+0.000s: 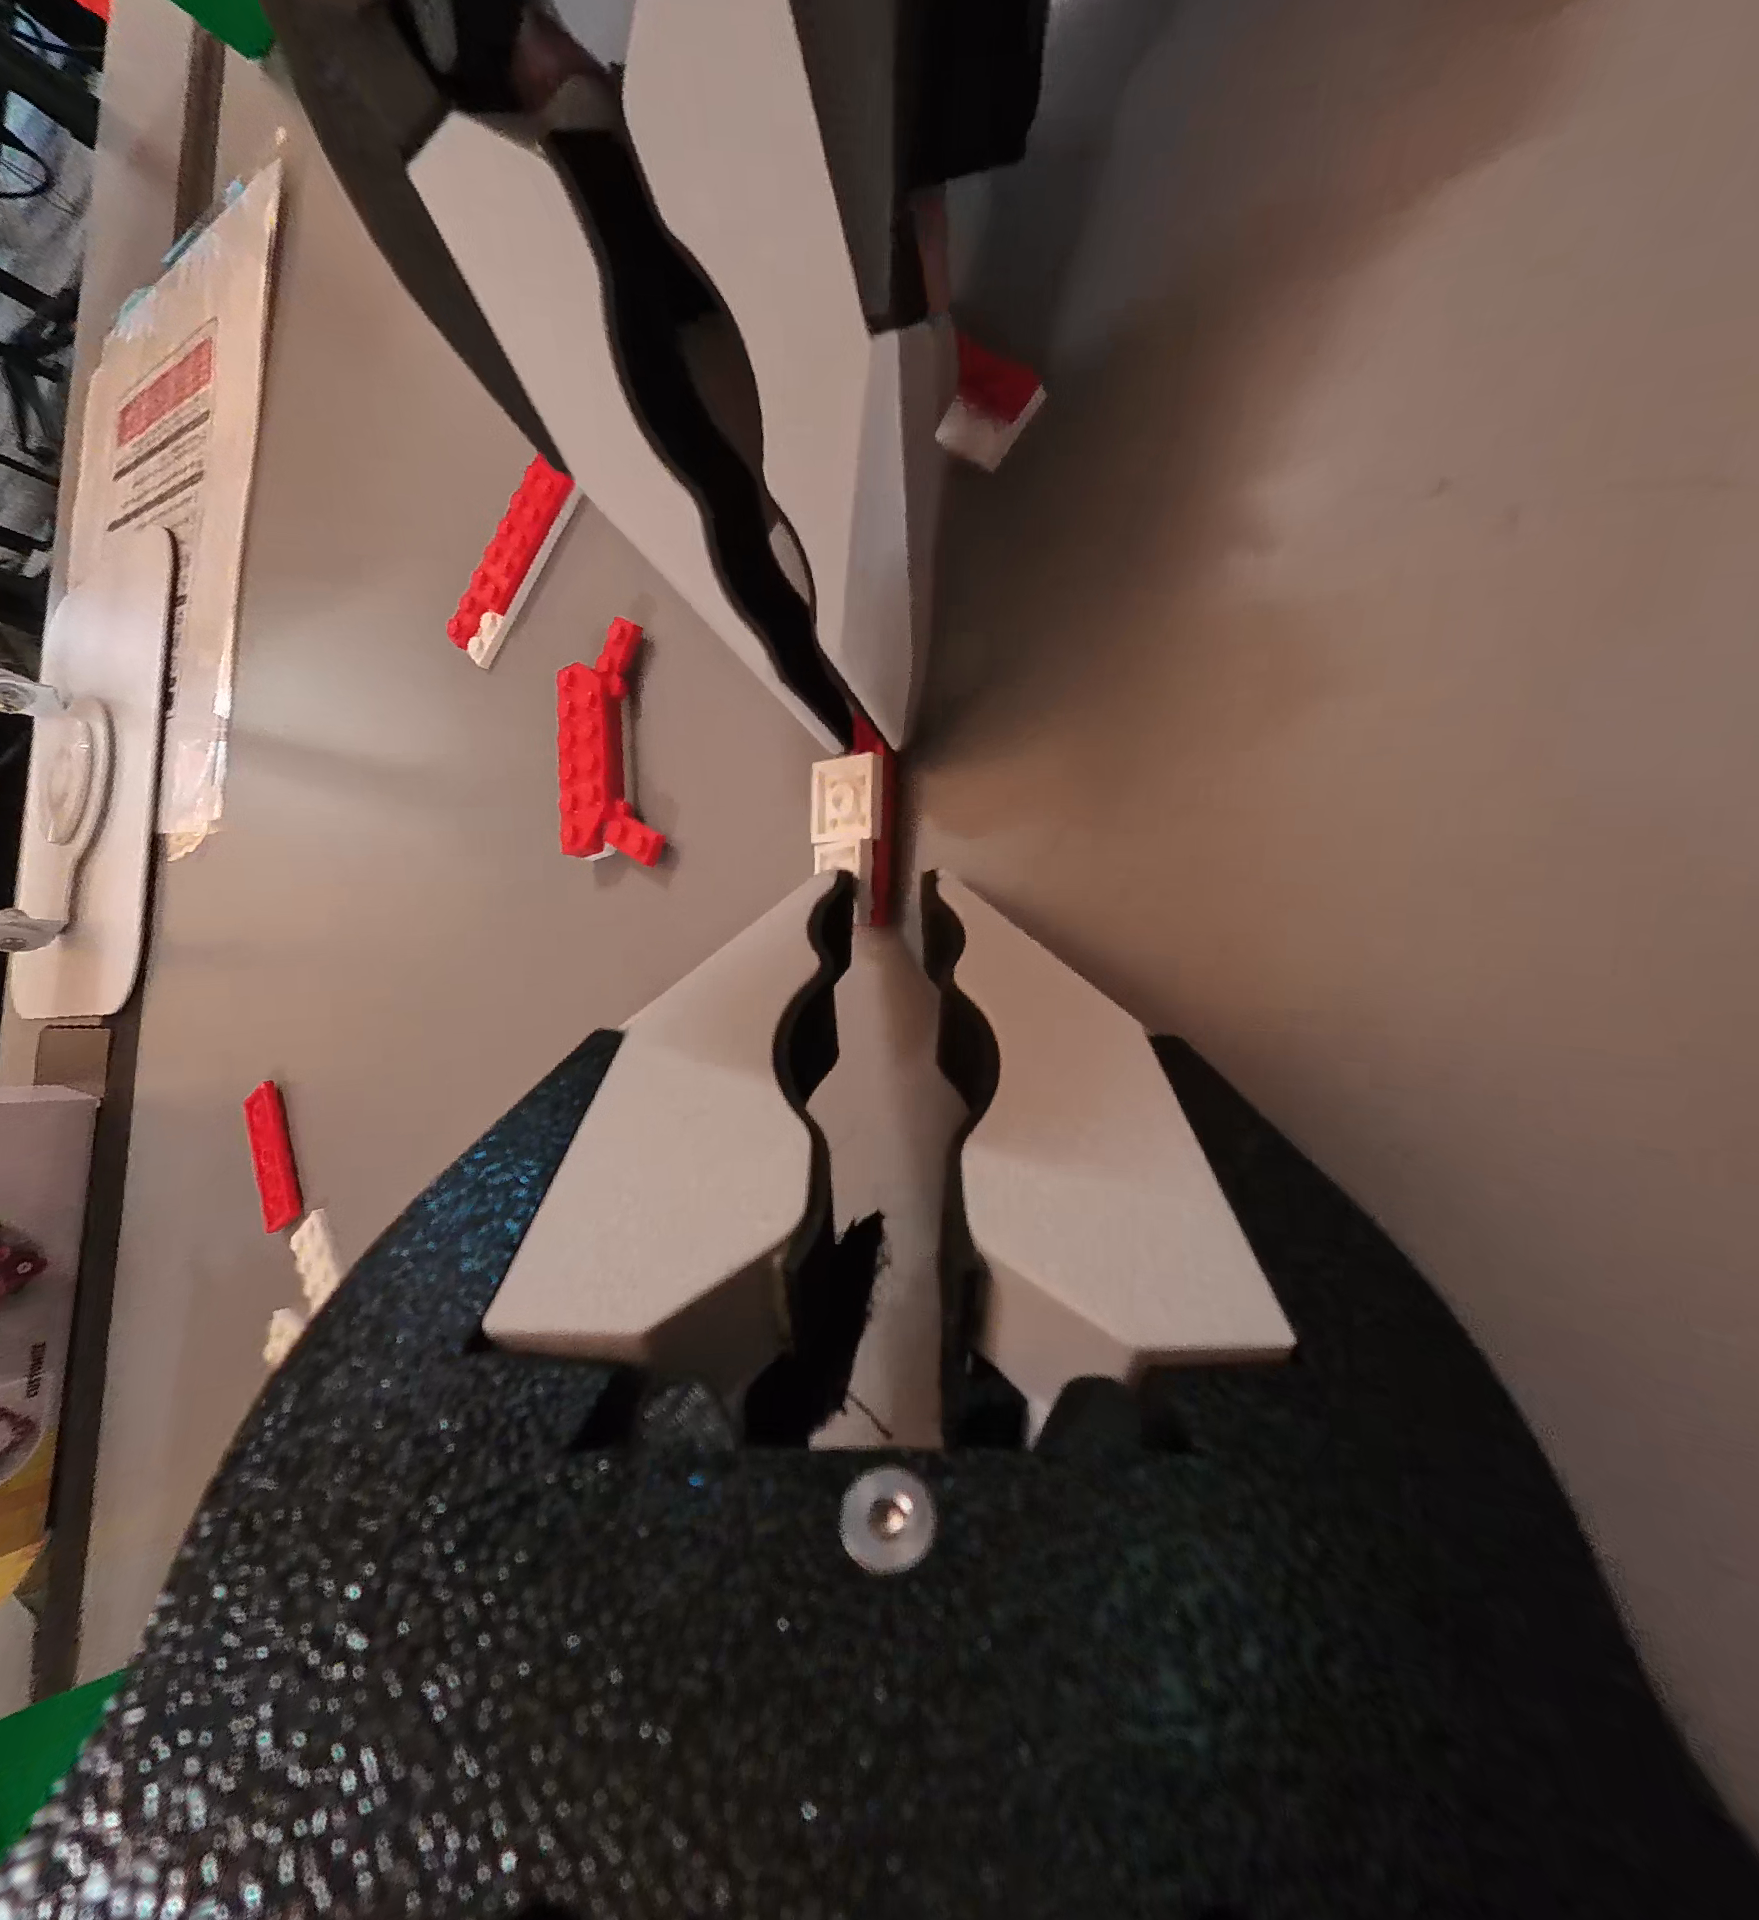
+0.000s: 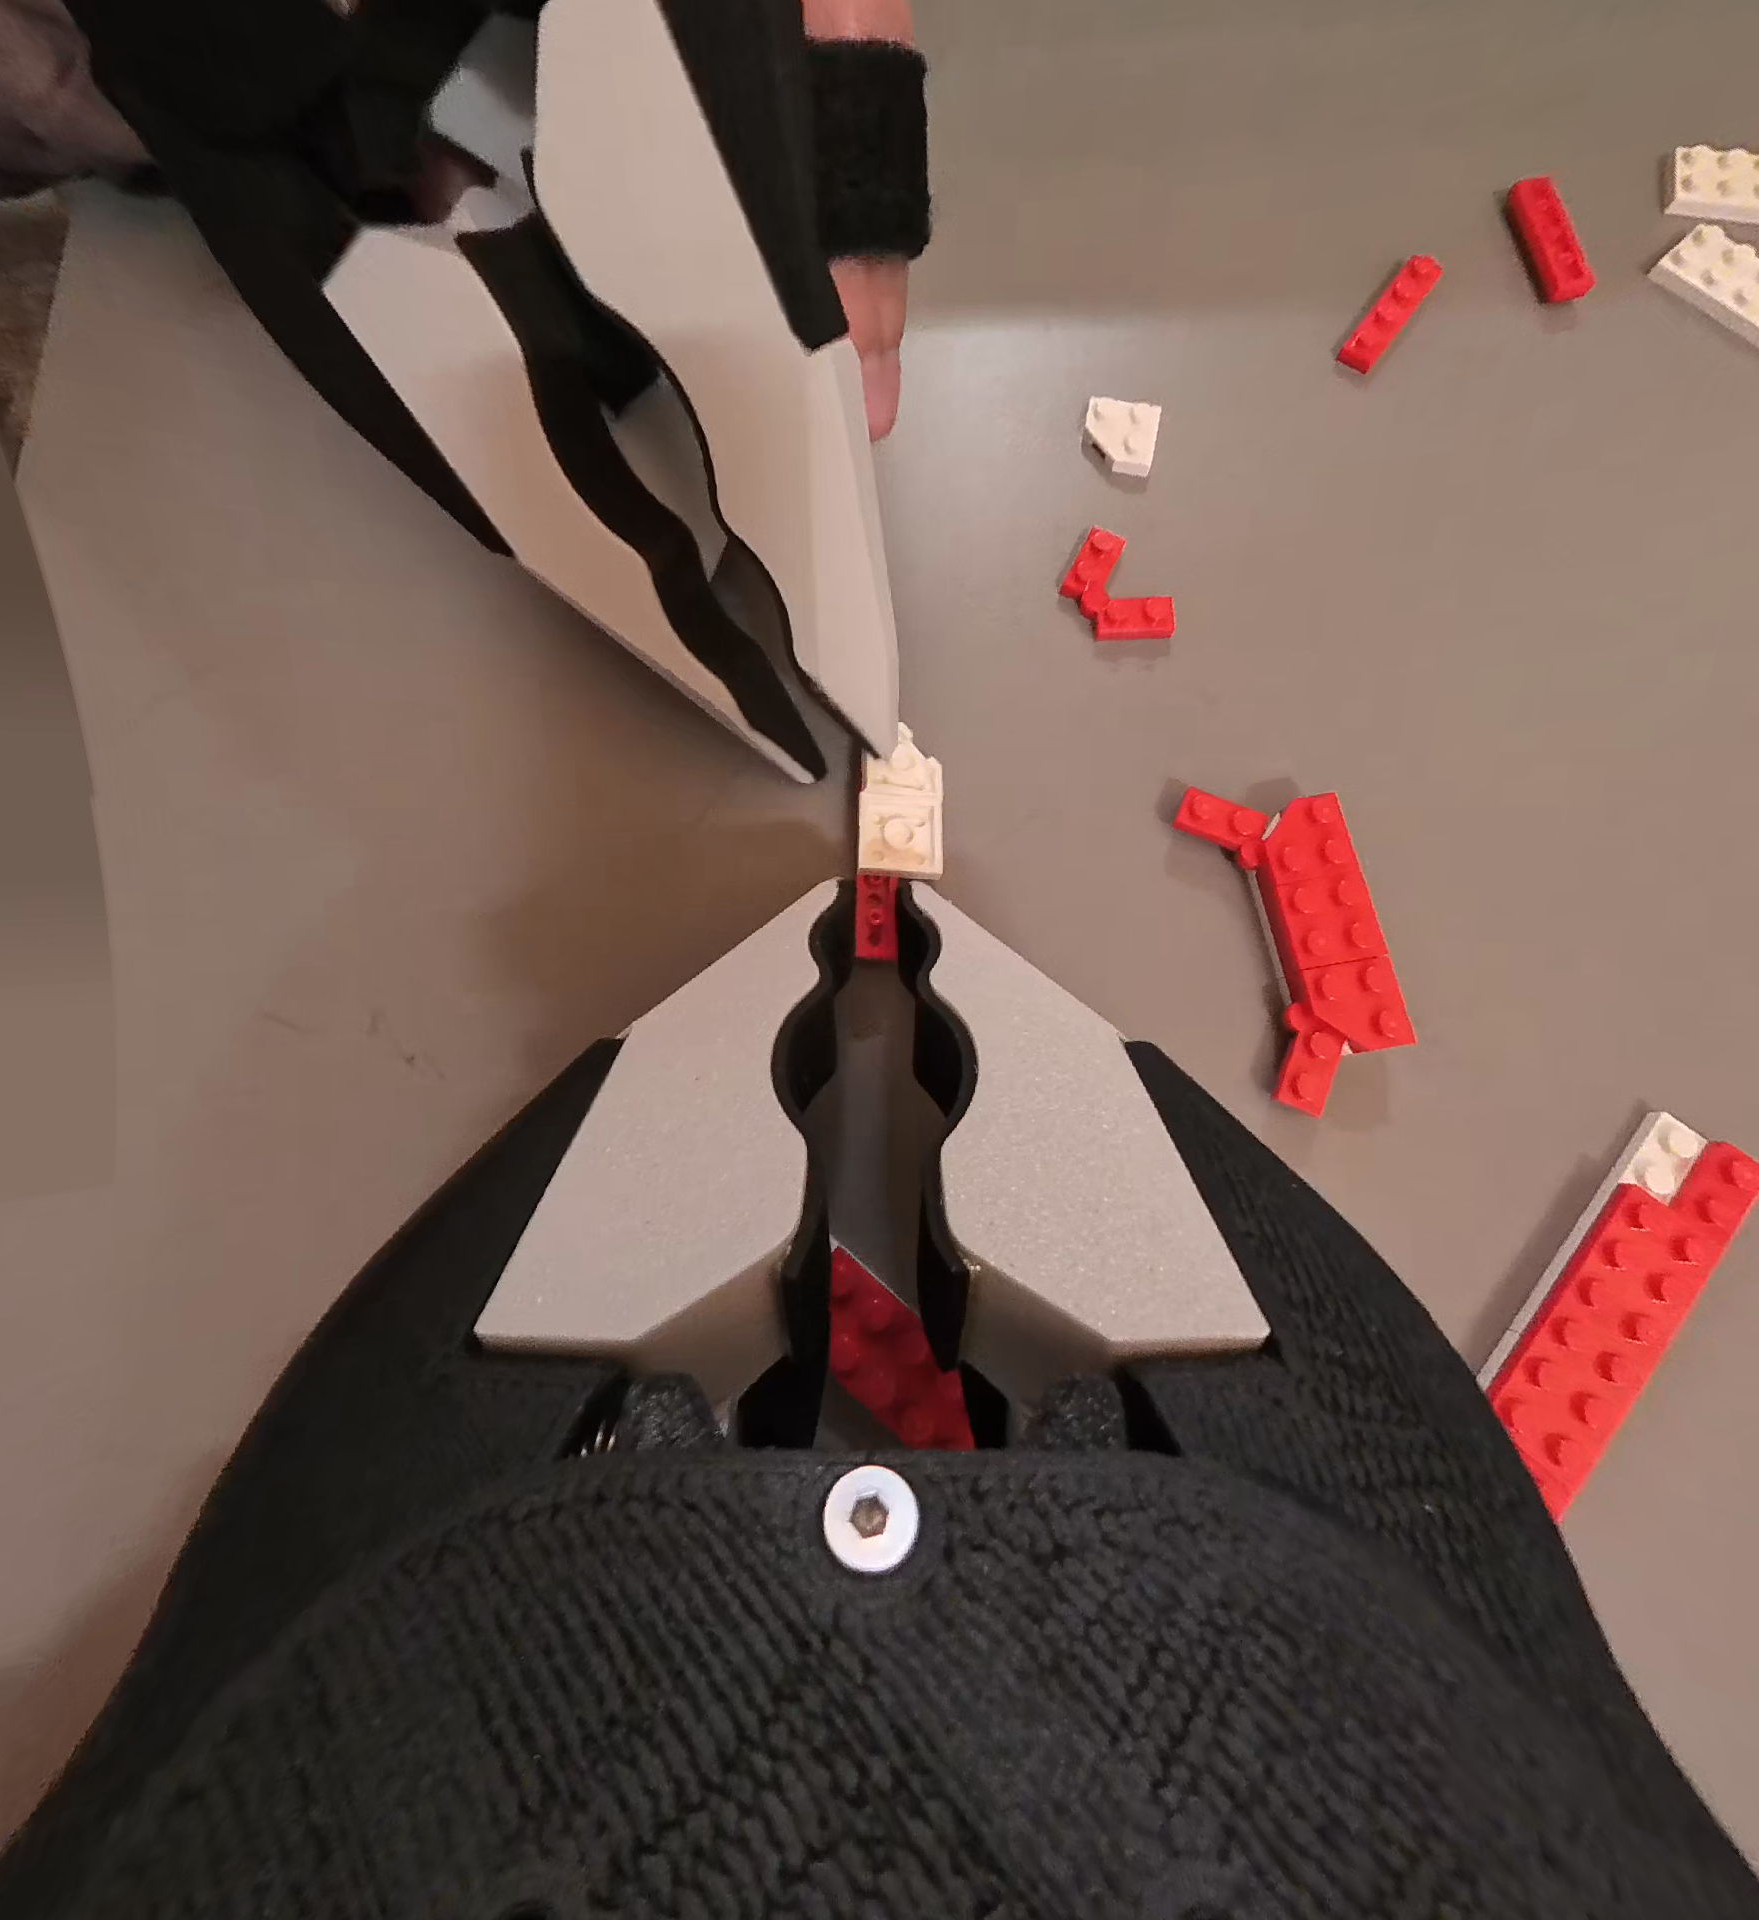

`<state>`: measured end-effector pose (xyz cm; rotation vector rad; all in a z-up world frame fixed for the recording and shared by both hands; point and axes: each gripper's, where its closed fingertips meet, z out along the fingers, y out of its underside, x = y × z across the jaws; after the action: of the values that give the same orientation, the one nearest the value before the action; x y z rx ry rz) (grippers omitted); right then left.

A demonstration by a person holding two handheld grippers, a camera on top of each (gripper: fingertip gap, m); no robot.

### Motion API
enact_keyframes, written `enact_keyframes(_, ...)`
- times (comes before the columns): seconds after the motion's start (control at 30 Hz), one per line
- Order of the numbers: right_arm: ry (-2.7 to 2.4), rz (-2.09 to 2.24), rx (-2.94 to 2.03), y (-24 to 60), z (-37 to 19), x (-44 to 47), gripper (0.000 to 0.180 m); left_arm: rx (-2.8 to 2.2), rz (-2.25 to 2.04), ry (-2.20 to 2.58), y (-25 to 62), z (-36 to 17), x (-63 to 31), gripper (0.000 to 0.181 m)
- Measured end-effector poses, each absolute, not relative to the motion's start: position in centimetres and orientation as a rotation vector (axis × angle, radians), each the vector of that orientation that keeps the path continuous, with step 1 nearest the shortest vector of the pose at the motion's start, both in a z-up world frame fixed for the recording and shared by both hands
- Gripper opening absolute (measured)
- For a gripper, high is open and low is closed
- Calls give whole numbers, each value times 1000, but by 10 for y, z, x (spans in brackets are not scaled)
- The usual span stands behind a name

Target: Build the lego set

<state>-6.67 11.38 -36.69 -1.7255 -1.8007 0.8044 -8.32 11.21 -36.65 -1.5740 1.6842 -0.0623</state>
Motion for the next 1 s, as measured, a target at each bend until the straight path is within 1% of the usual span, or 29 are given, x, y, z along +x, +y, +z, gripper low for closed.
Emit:
enact_keyframes(0.47, -1643, 904, -1757, 125, -348, -68, 5, -1448, 77, 1623, 127, -353, -84, 10)
enact_keyframes(1.0, -1591, 971, -1764, 124, -339, -70, 5, -1285, 267, 1639, 133, -342, -84, 8)
